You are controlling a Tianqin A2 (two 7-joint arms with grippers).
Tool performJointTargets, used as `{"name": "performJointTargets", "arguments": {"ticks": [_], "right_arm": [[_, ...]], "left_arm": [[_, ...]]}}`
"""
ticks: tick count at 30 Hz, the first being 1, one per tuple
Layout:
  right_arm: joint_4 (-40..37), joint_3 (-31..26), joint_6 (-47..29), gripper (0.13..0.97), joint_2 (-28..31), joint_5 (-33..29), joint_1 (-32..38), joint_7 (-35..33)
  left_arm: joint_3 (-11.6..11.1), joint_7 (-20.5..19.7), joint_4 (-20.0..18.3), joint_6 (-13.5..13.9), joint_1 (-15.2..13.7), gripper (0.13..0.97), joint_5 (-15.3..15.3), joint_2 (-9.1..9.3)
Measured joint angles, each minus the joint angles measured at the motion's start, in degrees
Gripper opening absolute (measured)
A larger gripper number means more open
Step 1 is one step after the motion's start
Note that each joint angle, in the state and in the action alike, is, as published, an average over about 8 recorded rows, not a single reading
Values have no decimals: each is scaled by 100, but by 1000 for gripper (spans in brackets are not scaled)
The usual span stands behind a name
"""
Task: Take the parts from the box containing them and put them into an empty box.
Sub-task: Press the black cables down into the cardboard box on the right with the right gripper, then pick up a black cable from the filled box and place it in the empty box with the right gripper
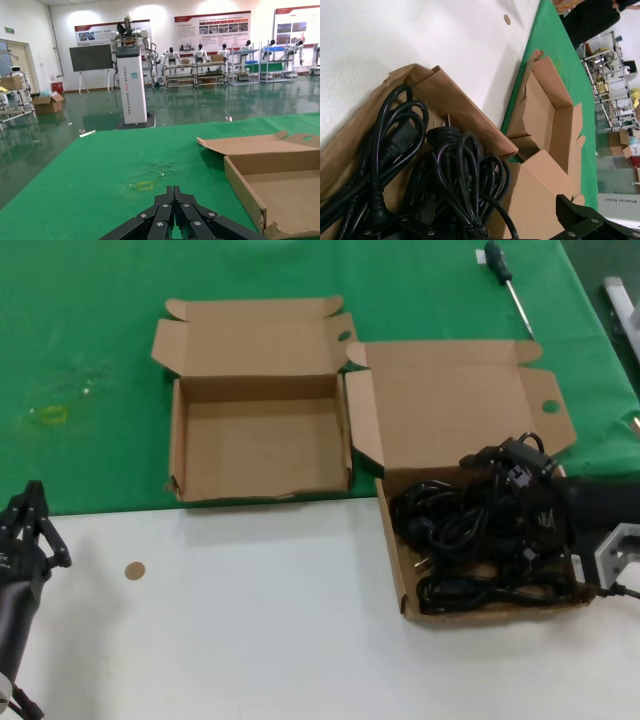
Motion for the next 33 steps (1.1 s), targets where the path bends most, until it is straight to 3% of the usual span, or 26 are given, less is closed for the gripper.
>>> {"name": "performJointTargets", "arguments": {"ticks": [9,13,30,33], "right_arm": [[-164,-60,-48,769,-56,-66,118,-176],[-189,-93,-65,769,-51,-97,150,-90],[-240,-198,-156,358,125,-197,99,454],[-226,-213,-172,358,159,-212,80,531]], "left_arm": [[0,0,0,0,0,152,0,0],[0,0,0,0,0,152,0,0],[0,0,0,0,0,152,0,0],[0,0,0,0,0,152,0,0]]}}
